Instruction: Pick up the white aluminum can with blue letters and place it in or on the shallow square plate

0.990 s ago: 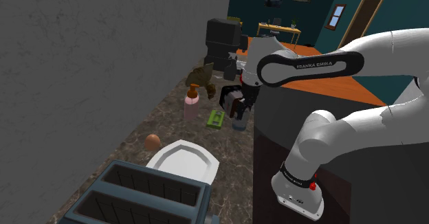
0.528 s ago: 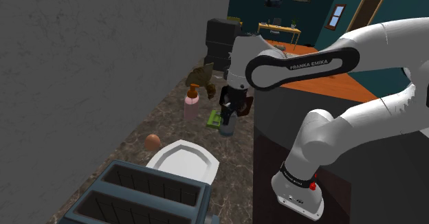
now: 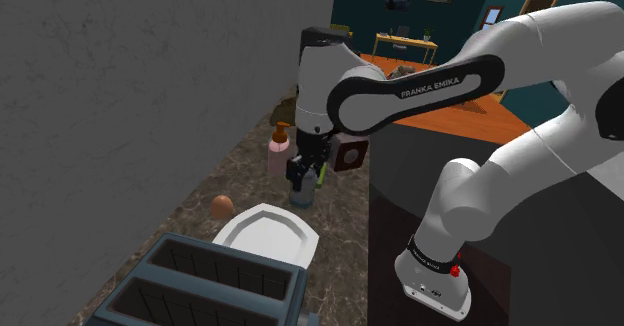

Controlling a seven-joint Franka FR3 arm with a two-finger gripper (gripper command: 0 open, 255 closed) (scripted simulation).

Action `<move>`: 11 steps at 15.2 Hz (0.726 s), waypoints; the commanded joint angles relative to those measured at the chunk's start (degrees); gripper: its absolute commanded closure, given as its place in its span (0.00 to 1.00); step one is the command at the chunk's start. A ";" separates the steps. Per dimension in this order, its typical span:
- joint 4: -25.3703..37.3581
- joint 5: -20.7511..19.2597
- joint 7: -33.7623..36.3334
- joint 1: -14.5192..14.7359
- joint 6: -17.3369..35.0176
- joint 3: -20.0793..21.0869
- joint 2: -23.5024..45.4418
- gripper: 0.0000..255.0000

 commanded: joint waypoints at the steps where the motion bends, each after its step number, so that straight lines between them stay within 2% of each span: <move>1: 3.02 0.28 2.84 0.47 0.29 2.24 3.11 1.00; 7: 14.02 -1.50 11.21 0.90 -0.01 8.36 13.67 1.00; 11: 12.63 -1.74 11.63 0.95 2.37 8.76 14.72 1.00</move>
